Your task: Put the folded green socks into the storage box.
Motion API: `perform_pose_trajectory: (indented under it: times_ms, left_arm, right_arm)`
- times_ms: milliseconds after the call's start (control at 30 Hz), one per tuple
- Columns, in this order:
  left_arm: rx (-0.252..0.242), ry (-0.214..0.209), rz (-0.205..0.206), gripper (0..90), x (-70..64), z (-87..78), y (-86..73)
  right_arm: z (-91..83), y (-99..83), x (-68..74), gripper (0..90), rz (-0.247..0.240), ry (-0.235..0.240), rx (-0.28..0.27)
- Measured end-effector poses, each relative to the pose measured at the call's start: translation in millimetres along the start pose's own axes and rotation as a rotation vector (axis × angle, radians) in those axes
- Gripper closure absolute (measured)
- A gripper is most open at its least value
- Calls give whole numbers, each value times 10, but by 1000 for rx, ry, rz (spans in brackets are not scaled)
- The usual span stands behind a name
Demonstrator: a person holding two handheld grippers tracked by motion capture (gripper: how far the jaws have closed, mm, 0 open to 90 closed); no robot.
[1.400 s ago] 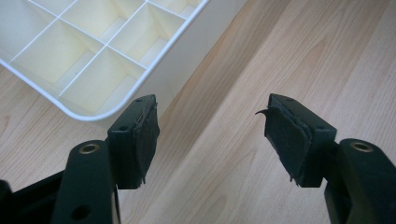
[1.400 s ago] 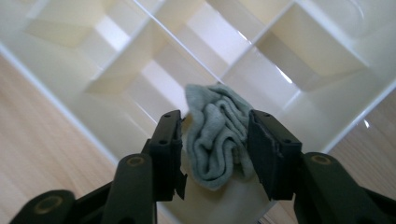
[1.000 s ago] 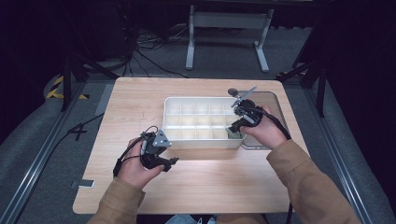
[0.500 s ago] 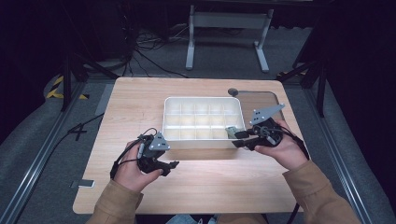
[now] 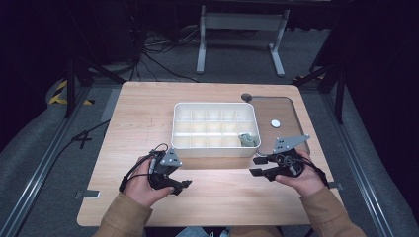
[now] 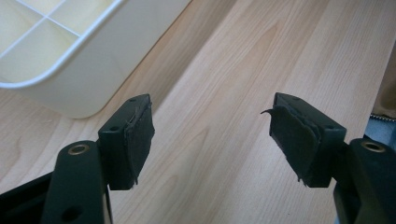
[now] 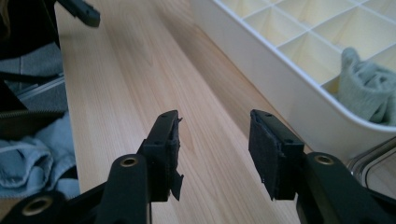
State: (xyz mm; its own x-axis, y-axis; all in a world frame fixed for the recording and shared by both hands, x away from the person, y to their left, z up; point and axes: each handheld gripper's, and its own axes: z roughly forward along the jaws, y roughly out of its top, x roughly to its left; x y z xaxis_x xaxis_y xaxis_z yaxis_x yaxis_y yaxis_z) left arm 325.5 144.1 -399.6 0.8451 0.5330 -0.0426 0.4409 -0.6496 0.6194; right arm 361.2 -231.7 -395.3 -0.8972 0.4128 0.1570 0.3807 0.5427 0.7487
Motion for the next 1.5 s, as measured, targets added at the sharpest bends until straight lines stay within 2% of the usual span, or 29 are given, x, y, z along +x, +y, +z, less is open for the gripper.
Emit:
perform_pose_trajectory:
  times_ms: [100, 167, 267, 333, 400, 467, 500, 633, 667, 700, 800, 900, 1000, 1100, 1167, 1367, 1467, 1500]
  left_arm:
    - [-20, -5, 6, 307, -20, 57, -13]
    - [-25, -6, 8, 306, -30, 77, -30]
    - [-33, 0, 7, 310, -65, 166, -120]
    - [-32, 8, -2, 313, -81, 223, -180]
    - [-25, 21, -5, 314, -98, 275, -237]
    - [-22, 32, -10, 315, -103, 327, -290]
    - [-22, 32, -10, 315, -103, 327, -290]
    - [-34, 47, -31, 317, -79, 367, -322]
    - [-35, 63, -28, 317, -76, 373, -328]
    - [-35, 63, -28, 317, -76, 373, -328]
    - [-37, 99, -42, 325, -66, 393, -350]
    - [-54, 127, -52, 325, -53, 411, -381]
    - [-52, 134, -66, 326, -56, 449, -414]
    - [-27, 130, -51, 325, -76, 497, -425]
    - [-30, 132, -40, 323, -89, 511, -420]
    - [-20, 141, -41, 321, -70, 539, -441]
    - [-12, 146, -61, 317, -39, 545, -462]
    - [-14, 146, -94, 310, -19, 542, -477]
  right_arm:
    - [36, -84, 27, 530, -26, 4, 3]
    - [48, -113, 37, 521, -23, 10, 1]
    - [81, -184, 50, 500, 6, 15, 6]
    - [119, -261, 43, 486, 37, -1, 4]
    - [164, -333, 30, 486, 32, -29, 25]
    - [221, -427, 21, 486, 47, -55, 45]
    - [221, -427, 21, 486, 47, -55, 45]
    - [305, -534, 41, 482, 34, -105, 61]
    - [321, -549, 49, 482, 33, -111, 67]
    - [321, -549, 49, 482, 33, -111, 67]
    - [347, -573, 79, 483, 19, -132, 67]
    - [363, -599, 111, 482, 13, -137, 43]
    - [387, -637, 123, 482, 10, -156, 41]
    - [399, -654, 118, 478, 17, -167, 33]
    - [405, -664, 112, 477, 19, -163, 28]
    - [431, -684, 98, 474, 12, -177, 26]
    - [420, -680, 81, 470, 19, -197, 11]
    - [419, -681, 75, 470, 23, -202, 11]
